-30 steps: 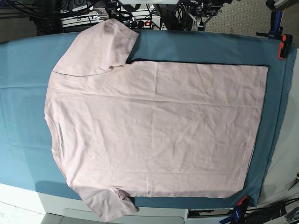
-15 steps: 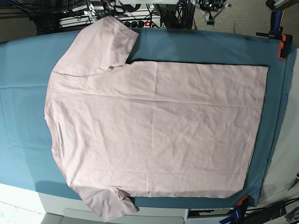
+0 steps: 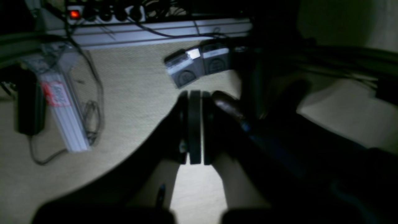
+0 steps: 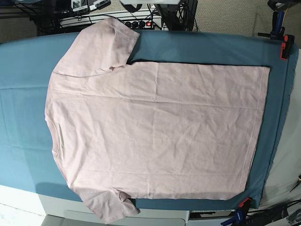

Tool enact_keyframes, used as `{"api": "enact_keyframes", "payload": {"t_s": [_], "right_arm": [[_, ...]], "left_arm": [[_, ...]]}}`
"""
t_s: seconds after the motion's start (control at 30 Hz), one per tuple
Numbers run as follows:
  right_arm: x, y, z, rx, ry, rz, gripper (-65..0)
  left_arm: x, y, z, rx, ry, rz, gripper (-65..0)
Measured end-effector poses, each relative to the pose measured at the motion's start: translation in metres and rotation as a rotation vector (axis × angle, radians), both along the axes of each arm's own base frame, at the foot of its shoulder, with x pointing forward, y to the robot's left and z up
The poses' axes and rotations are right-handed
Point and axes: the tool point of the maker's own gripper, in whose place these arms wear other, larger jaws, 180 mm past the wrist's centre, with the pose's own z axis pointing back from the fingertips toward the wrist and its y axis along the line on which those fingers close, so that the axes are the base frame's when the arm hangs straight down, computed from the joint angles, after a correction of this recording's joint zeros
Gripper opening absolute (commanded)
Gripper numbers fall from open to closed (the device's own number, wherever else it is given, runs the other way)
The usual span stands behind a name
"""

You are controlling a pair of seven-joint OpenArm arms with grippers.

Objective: Fold the T-shirt properly

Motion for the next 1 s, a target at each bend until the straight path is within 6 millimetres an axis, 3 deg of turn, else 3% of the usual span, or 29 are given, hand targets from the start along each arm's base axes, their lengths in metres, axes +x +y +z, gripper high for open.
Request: {"api": "enact_keyframes", "payload": {"t_s": [0.07, 0.17, 0.3, 0.47, 0.53, 0.63, 0.8, 0.9, 1.0], "right_arm": [[0.008, -0.01, 0.022, -0.028, -0.036, 0.052, -64.0], [0.035, -0.016, 0.055, -0.071, -0.107, 0.086, -63.9], [0.072, -0.021, 0.105, -0.114, -0.225, 0.099, -63.9], [0.12, -0.031, 0.166, -0.131, -0.371, 0.027, -63.9], [0.14, -0.034, 0.192, -0.144, -0.445, 0.018, -63.9], [0.155, -0.039, 0.222, -0.111, -0.528, -0.07, -63.9], [0.176, -0.06, 0.246, 0.012, -0.716, -0.365, -63.9], [0.184, -0.067, 0.247, 0.064, -0.799, -0.509, -63.9], [0.194, -0.057, 0.239, 0.143, -0.838, -0.59, -63.9]], "left_arm": [[0.009, 0.009, 0.024, -0.013, -0.047, -0.062, -60.9], [0.038, 0.024, 0.062, -0.008, -0.135, -0.132, -60.9], [0.058, 0.022, 0.11, -0.071, -0.182, -0.199, -60.8], [0.1, 0.022, 0.155, -0.131, -0.267, -0.194, -60.2], [0.108, 0.021, 0.166, -0.166, -0.274, -0.2, -58.6], [0.125, 0.018, 0.185, -0.219, -0.34, -0.208, -58.0], [0.152, 0.012, 0.217, -0.278, -0.471, -0.258, -58.0], [0.161, 0.004, 0.225, -0.308, -0.512, -0.312, -58.0], [0.164, -0.002, 0.228, -0.332, -0.529, -0.352, -58.0]]}}
